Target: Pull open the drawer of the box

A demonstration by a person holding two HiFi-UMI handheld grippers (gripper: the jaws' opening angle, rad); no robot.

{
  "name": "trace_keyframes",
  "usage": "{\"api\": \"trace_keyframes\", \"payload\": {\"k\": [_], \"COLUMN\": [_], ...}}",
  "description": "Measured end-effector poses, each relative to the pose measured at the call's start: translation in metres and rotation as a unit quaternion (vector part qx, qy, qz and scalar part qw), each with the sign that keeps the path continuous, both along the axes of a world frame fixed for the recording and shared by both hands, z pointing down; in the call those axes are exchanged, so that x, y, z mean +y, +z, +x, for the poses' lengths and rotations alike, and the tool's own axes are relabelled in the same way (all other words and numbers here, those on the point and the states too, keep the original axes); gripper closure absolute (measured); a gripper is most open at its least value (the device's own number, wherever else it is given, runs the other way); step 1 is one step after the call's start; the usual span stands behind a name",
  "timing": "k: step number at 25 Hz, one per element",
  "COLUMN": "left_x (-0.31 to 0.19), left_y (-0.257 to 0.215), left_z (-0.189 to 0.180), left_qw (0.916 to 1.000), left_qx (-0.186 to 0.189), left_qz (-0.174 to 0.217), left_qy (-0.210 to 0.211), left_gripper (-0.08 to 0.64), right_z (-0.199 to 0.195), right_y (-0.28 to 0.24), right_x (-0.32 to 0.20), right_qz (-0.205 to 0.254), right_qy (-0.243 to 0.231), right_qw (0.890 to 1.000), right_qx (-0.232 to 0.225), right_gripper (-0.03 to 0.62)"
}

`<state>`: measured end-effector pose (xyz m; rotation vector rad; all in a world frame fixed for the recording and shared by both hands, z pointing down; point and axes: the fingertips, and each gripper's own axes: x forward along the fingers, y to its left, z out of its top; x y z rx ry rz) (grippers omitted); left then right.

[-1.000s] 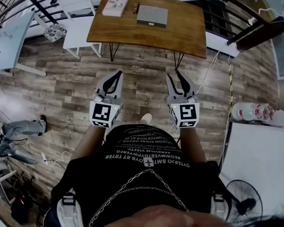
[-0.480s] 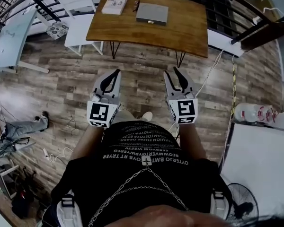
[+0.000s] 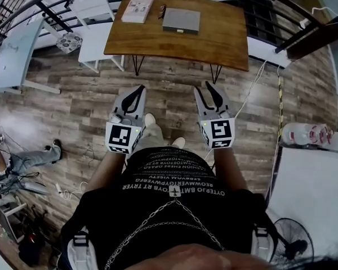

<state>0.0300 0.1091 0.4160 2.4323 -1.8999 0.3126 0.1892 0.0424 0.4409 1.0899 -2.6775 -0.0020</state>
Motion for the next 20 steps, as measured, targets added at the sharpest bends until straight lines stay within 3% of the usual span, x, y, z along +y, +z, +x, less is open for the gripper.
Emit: {"api": "trace_keyframes", "payload": {"k": [20], "left_x": [-0.077], "left_y": [-0.001], "left_z": [-0.065], "left_qw": [0.9993], "left_qx": [0.011], "left_qz": [0.009], "left_qy": [0.035], "left_gripper": [0.554], "right_z": [-0.067], "right_y": [0.005], "right_x": [-0.059], "right_qz": [-0.009], "right_qy": [0.036], "right_qw": [0.999], "right_qx": [0.021], "right_gripper": [0.456]}}
